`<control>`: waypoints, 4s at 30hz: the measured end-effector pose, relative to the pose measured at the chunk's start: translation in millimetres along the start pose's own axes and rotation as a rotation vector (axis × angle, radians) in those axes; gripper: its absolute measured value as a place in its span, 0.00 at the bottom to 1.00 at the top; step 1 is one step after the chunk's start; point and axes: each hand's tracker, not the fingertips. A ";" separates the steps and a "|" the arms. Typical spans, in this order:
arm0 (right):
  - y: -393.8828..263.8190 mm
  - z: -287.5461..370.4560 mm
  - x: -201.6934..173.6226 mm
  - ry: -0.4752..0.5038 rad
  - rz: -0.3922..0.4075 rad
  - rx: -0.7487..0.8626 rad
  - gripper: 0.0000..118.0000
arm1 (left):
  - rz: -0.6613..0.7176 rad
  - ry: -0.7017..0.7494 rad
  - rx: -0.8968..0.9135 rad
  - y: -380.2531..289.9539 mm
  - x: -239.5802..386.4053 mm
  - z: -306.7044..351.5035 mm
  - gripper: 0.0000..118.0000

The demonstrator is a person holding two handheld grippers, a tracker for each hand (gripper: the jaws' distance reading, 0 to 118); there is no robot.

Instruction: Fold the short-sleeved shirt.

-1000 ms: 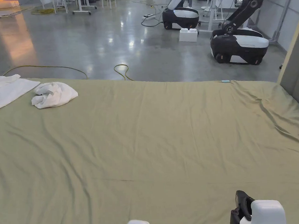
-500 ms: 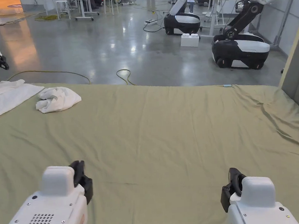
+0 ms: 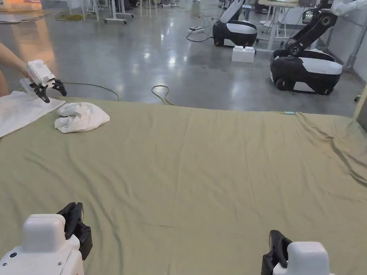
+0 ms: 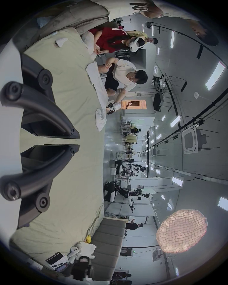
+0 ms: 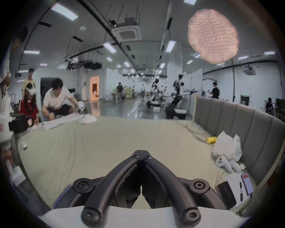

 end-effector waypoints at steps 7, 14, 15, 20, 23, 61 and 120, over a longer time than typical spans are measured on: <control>-81.5 -12.3 -52.2 0.147 -0.015 -0.285 0.00 | 0.014 -0.019 -0.137 -39.0 -18.4 8.3 0.08; -142.9 -26.0 -58.3 0.092 -0.026 -0.422 0.00 | 0.073 -0.102 -0.288 -69.5 -26.8 9.3 0.08; -144.3 -23.0 -55.9 0.087 -0.037 -0.402 0.00 | 0.088 -0.135 -0.322 -72.3 -28.9 6.9 0.08; -142.6 -23.5 -54.4 0.096 -0.005 -0.395 0.00 | 0.290 -0.421 -0.552 -91.2 -48.5 -22.1 0.11; -144.7 -25.5 -49.0 0.105 -0.036 -0.398 0.00 | 0.387 -0.570 -0.675 -111.5 -60.4 -48.9 0.39; -42.5 -32.0 -15.9 0.044 -0.038 -0.155 0.00 | 0.633 -0.807 -0.893 -79.4 -144.5 -104.6 0.18; 38.0 -55.6 35.5 -0.085 -0.115 0.036 0.00 | -0.138 -0.076 -0.093 8.3 24.5 -57.6 0.53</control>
